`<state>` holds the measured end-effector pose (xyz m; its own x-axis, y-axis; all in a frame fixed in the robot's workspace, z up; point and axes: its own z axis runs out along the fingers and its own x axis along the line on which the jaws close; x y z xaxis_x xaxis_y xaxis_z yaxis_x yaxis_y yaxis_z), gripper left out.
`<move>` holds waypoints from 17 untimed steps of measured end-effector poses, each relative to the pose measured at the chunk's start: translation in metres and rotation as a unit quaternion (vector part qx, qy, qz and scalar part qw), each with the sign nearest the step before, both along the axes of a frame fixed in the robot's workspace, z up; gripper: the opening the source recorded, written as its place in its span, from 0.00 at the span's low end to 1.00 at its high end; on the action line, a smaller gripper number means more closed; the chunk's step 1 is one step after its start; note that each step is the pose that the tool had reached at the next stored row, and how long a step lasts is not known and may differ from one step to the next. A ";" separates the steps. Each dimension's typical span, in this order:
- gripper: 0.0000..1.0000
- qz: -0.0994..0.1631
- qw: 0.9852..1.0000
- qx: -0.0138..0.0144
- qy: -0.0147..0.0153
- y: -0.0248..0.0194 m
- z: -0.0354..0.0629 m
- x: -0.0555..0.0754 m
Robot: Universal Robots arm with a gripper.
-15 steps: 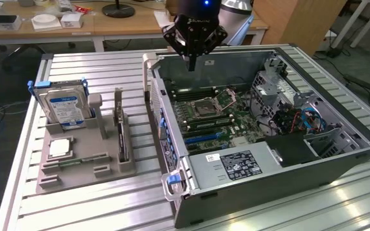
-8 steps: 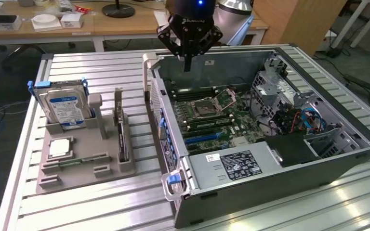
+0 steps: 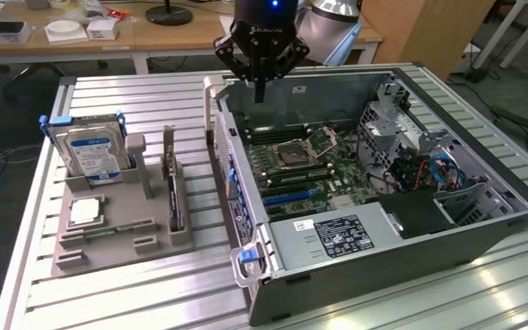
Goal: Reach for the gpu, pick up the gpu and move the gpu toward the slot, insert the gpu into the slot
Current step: 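Reach for the gpu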
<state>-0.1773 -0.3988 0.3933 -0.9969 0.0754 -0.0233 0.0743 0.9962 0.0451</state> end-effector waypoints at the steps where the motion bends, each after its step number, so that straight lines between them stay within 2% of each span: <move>1: 0.10 0.000 1.000 0.000 0.000 0.0000 0.0000 -0.001; 17: 0.10 0.000 1.000 0.000 0.000 0.0000 0.0000 -0.027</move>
